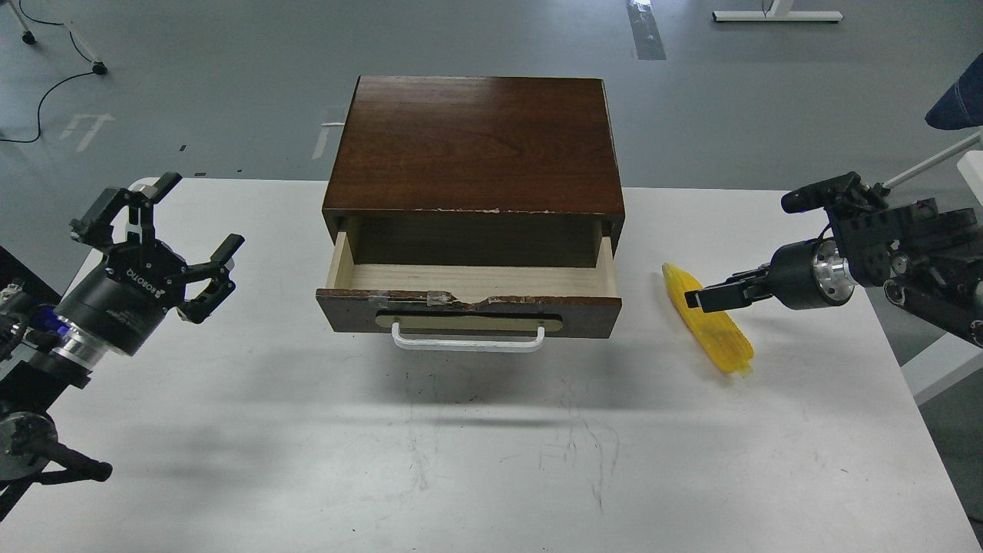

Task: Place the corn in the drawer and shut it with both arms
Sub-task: 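Reach the right gripper down to the yellow corn cob and grasp it, then lift the corn with the right gripper and carry it over the drawer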

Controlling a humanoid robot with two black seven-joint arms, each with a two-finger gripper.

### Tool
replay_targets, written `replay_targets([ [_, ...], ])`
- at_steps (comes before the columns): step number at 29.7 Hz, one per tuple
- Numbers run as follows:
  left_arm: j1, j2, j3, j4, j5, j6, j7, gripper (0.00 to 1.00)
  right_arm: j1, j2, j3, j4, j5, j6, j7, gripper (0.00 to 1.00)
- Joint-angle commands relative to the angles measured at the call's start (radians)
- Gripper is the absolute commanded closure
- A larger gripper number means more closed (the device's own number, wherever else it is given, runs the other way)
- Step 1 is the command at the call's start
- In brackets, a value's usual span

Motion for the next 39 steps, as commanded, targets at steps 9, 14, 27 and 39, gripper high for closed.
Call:
replay_targets([
  [9,0.002,0.008,0.002,-0.002,0.000,0.000,0.002,0.00,-0.033,0.022,-0.024,-0.027,0.000,-0.010,0.000,0.01],
  [14,0.002,0.008,0.002,-0.002,0.000,0.000,0.002,0.00,-0.056,0.045,-0.027,-0.039,0.000,-0.010,0.000,0.08],
  [27,0.003,0.009,-0.001,-0.002,0.000,0.000,0.002,0.00,-0.039,0.035,-0.018,-0.024,0.008,-0.011,0.000,0.92],
  [39,0.003,0.014,-0.002,-0.002,0.000,0.000,0.002,0.00,0.387,0.012,0.093,0.102,0.287,-0.005,0.000,0.90],
])
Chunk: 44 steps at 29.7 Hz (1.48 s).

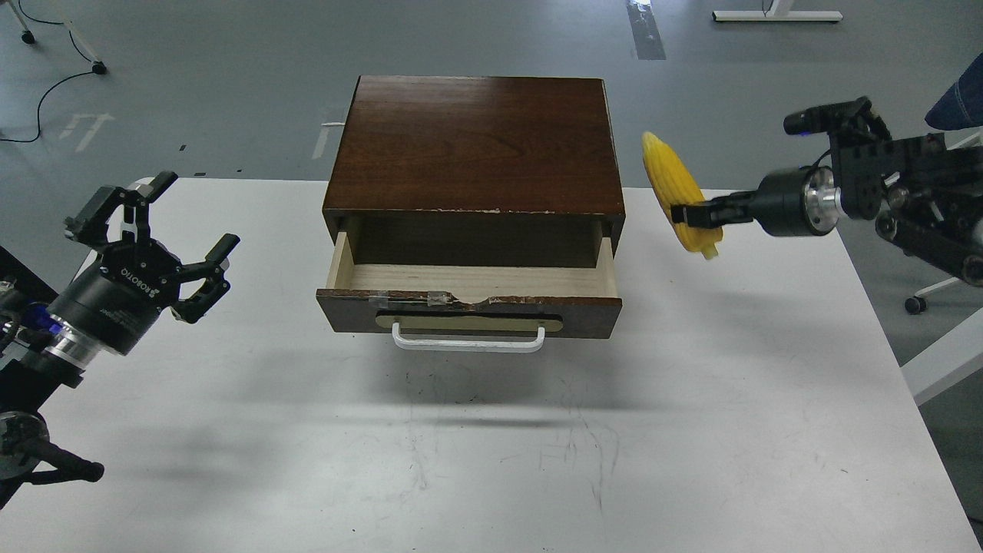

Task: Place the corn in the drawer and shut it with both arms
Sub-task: 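Lift the corn with the right gripper and carry it over the drawer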

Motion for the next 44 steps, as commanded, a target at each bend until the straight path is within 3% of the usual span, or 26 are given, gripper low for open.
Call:
replay_targets([
  [1,0.001,-0.002,0.000,0.000,0.000,0.000,0.000,0.00,0.157,0.011,0.001,0.135,0.040,0.004,0.000,0.90],
  [10,0.001,0.003,-0.010,-0.002,-0.002,0.000,0.000,0.00,0.329,0.121,-0.157,0.378,-0.095,0.004,0.000,0.89],
  [16,0.001,0.009,-0.010,-0.014,-0.002,0.000,0.000,0.00,0.334,0.215,-0.243,0.366,-0.373,-0.046,0.000,0.88],
  [27,0.001,0.011,-0.011,-0.014,-0.002,0.000,0.000,0.00,0.343,0.319,-0.286,0.333,-0.456,-0.080,0.000,0.84],
  [30,0.001,0.012,-0.011,-0.015,-0.002,0.000,0.000,0.00,0.343,0.327,-0.288,0.333,-0.453,-0.080,0.000,0.69],
  [31,0.001,0.014,-0.011,-0.015,-0.002,0.000,0.000,0.00,0.342,0.328,-0.288,0.333,-0.453,-0.082,0.000,0.54],
  [34,0.001,0.015,-0.011,-0.015,0.000,0.000,-0.002,0.00,0.340,0.325,-0.288,0.333,-0.451,-0.082,0.000,0.27],
  [40,0.001,0.015,-0.011,-0.015,-0.002,0.000,-0.002,0.00,0.339,0.307,-0.283,0.333,-0.436,-0.097,0.000,0.05],
  [44,0.001,0.017,-0.011,-0.015,0.000,0.000,-0.002,0.00,0.339,0.292,-0.259,0.332,-0.395,-0.102,0.000,0.05],
])
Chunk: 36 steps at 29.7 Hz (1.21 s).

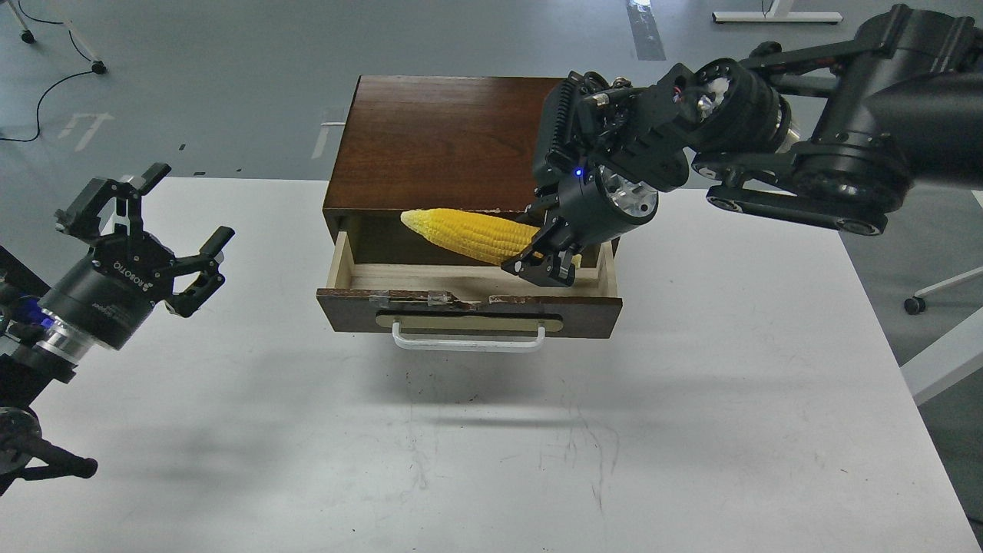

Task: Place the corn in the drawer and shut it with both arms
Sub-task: 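Lift the corn with the right gripper and carry it over the drawer, then release the corn into the drawer and withdraw the right gripper, then bring the left gripper down in front of the drawer front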

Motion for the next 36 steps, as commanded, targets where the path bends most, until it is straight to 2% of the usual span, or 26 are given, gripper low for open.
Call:
replay_targets([
  [1,0.000,0.002,0.000,0.000,-0.001,0.000,0.000,0.00,0.002,-0.022,0.035,-0.001,0.059,-0.004,0.000,0.04],
  [8,-0.002,0.028,-0.003,0.001,-0.001,0.000,-0.002,0.00,-0.018,-0.213,0.163,-0.001,0.454,-0.004,0.000,0.04],
  [10,0.000,0.034,-0.014,0.001,-0.001,0.000,-0.003,0.00,-0.099,-0.313,0.197,-0.003,0.662,-0.006,0.000,0.04],
  [11,0.000,0.034,-0.014,0.001,-0.001,0.000,-0.003,0.00,-0.100,-0.313,0.197,-0.003,0.663,-0.006,0.000,0.04],
  [13,-0.002,0.032,-0.047,0.000,-0.001,0.000,-0.029,0.00,-0.257,-0.414,0.282,-0.006,0.894,-0.012,0.000,0.04],
  [15,-0.003,0.034,-0.064,0.001,-0.001,0.000,-0.063,0.00,-0.411,-0.456,0.377,-0.012,1.037,-0.016,0.000,0.04],
  [16,-0.003,0.034,-0.064,0.001,-0.001,0.000,-0.063,0.00,-0.412,-0.456,0.378,-0.012,1.037,-0.016,0.000,0.04],
  [19,-0.018,0.037,-0.086,-0.003,0.001,0.000,-0.087,0.00,-0.660,-0.488,0.563,-0.043,1.168,-0.018,0.000,0.04],
  [22,-0.058,0.066,-0.089,-0.064,0.072,0.000,-0.087,0.00,-0.834,-0.487,0.684,-0.057,1.208,-0.018,0.000,0.04],
  [25,-0.145,0.071,-0.089,-0.170,0.314,0.000,-0.087,0.00,-0.999,-0.474,0.804,-0.069,1.246,-0.018,0.000,0.04],
  [30,-0.282,0.034,-0.070,-0.346,0.656,0.000,-0.087,0.01,-1.097,-0.399,0.869,-0.119,1.280,-0.018,0.000,0.04],
  [32,-0.308,0.005,-0.058,-0.380,0.755,0.000,-0.087,0.02,-1.104,-0.390,0.869,-0.133,1.280,-0.018,0.000,0.04],
  [36,-0.365,-0.073,0.050,-0.440,1.011,0.000,-0.087,0.07,-1.124,-0.387,0.867,-0.149,1.280,-0.018,0.000,0.04],
])
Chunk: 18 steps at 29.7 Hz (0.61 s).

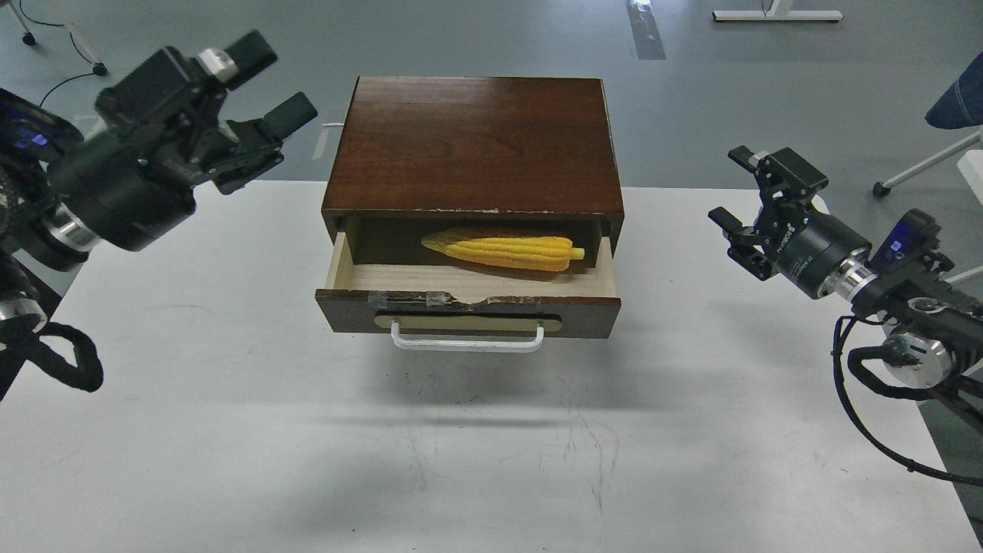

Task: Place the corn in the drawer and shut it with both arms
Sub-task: 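Bring the left gripper down in front of the drawer front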

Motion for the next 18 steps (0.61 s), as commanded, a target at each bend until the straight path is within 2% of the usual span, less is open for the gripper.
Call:
replay_targets([
  [1,-0.049,-0.084,0.113,-0.050,0.211,0.001,0.000,0.14,-0.018,0.006,-0.002,-0.009,0.000,-0.001,0.000,0.04],
  [3,-0.051,-0.115,0.150,-0.050,0.228,0.001,0.000,0.28,-0.022,0.006,-0.002,-0.009,0.000,-0.001,0.000,0.04],
  [5,-0.051,-0.141,0.197,-0.049,0.282,0.001,0.000,0.69,-0.030,0.006,-0.002,-0.009,0.000,-0.001,0.000,0.04],
  [7,-0.049,-0.147,0.220,-0.049,0.317,0.001,0.000,0.94,-0.032,0.006,-0.002,-0.009,0.000,-0.001,0.000,0.04],
  [8,-0.048,-0.150,0.240,-0.049,0.343,0.001,0.000,1.00,-0.033,0.006,-0.002,-0.010,0.000,0.001,0.000,0.04],
  [15,0.040,-0.146,0.435,-0.041,0.438,0.001,0.000,1.00,-0.050,0.006,-0.002,-0.016,0.000,-0.001,0.000,0.04],
  [18,0.052,-0.147,0.463,-0.030,0.452,0.001,0.000,1.00,-0.050,0.006,-0.002,-0.016,0.000,-0.001,0.000,0.04],
])
